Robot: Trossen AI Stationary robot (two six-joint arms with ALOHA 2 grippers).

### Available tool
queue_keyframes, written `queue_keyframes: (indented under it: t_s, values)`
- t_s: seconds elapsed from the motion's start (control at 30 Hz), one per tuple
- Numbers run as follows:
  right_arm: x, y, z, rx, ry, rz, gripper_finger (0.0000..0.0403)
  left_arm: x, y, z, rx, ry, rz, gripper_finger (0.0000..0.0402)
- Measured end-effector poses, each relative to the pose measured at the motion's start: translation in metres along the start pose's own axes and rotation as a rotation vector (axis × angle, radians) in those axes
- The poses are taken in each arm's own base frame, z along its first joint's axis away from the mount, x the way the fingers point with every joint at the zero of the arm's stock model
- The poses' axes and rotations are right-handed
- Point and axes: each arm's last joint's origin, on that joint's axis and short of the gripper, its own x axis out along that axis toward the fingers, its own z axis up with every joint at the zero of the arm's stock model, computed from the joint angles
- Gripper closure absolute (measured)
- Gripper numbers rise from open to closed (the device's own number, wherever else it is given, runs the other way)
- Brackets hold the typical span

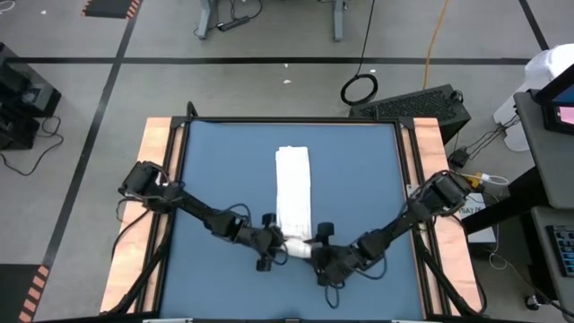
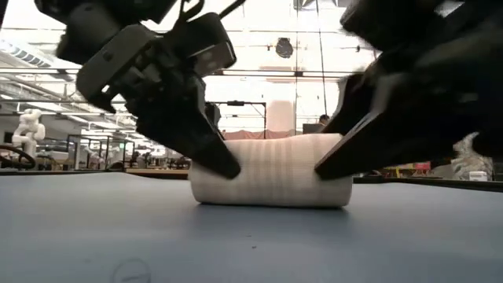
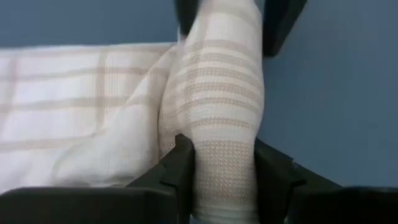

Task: Roll towel into tight, uniform cylinder
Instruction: Roll the white towel

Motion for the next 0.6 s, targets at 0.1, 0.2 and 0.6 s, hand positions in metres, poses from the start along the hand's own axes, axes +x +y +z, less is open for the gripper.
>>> queue_keyframes:
  t_s: [0.1,0.2,0.6]
  values:
    - [-0.013,0.014,0.000,-0.145,-0.057,-0.060,0.0131,0.001,0.008,0.002,-0.072,0.021,-0.046,0.0278]
    - [-0.022,0.026,-0.004,-0.226,-0.093,-0.103,0.0130,0.002,0.017,0.003,-0.143,0.040,-0.088,0.0276]
    - [-0.016,0.021,-0.004,-0.223,-0.091,-0.188,0.0138,0.004,0.043,0.011,-0.338,0.075,-0.187,0.0275]
